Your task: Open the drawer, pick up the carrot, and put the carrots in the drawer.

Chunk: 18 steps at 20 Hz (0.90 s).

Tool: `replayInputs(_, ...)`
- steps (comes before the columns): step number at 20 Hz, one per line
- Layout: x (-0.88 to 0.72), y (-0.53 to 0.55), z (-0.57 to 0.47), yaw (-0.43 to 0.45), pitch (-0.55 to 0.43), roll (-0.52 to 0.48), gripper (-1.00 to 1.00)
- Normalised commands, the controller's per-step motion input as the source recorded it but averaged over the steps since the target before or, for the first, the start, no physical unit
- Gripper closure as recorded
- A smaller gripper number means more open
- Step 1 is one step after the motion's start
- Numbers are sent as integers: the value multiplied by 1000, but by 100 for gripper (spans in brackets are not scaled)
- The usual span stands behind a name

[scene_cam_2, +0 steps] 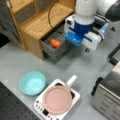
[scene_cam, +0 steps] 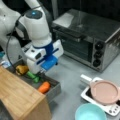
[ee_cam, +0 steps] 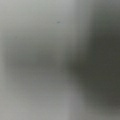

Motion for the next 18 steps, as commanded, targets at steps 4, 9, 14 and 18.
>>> replayInputs(4, 175, -276, 151, 120, 131, -28, -100)
replayInputs(9, 197, -246, 145, 145, 137, -23, -100)
replayInputs(14, 226, -231, 141, 171, 140, -30, -100)
replayInputs(18, 245, -257, 149, 185, 135, -33, -100)
